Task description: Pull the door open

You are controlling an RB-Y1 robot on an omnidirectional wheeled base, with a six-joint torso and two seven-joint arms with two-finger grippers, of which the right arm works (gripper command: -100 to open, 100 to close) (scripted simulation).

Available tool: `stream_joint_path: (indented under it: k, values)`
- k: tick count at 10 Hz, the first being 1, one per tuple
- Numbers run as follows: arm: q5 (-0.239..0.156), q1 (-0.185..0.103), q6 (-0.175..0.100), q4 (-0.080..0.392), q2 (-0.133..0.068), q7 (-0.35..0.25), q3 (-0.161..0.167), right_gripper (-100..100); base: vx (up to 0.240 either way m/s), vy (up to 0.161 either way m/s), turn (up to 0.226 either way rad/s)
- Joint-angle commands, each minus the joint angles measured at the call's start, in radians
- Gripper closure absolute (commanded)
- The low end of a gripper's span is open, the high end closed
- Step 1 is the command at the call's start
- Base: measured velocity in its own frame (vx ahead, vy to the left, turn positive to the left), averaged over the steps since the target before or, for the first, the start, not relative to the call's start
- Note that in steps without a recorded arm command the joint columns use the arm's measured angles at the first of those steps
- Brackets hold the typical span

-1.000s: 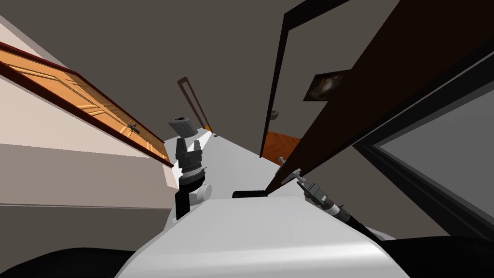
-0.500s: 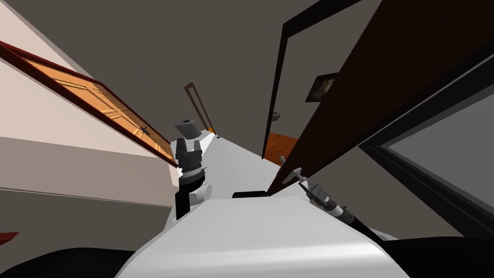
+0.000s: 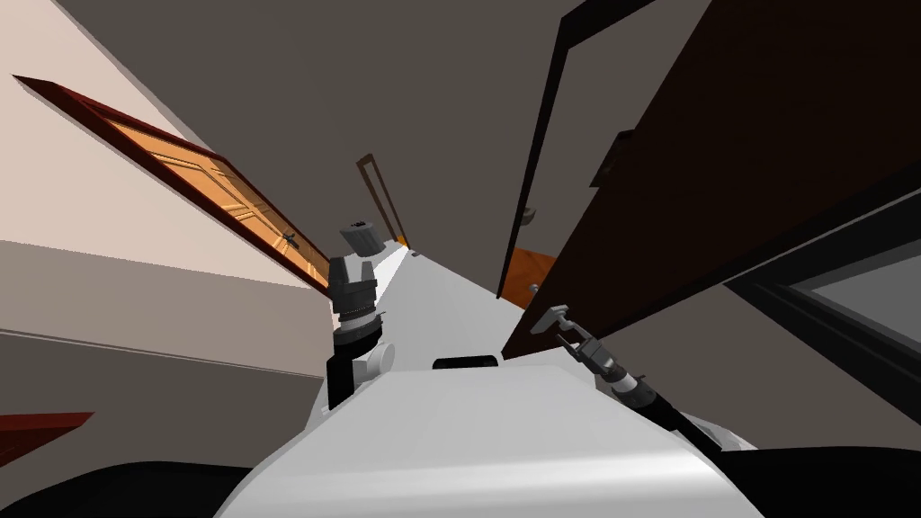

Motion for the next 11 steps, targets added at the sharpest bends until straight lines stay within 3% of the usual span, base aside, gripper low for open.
stream_joint_path:
  k: [1, 7, 11]
  values:
    - [0.024, 0.003, -0.013, -0.003, 0.03, -0.009, 0.025, 100, 0.046, 0.05, 0.021]
    - [0.024, 0.003, -0.013, -0.003, 0.03, -0.009, 0.025, 100, -0.002, -0.004, -0.01]
    - [0.026, -0.007, -0.022, 0.02, 0.041, -0.025, 0.025, 100, 0.015, 0.022, 0.038]
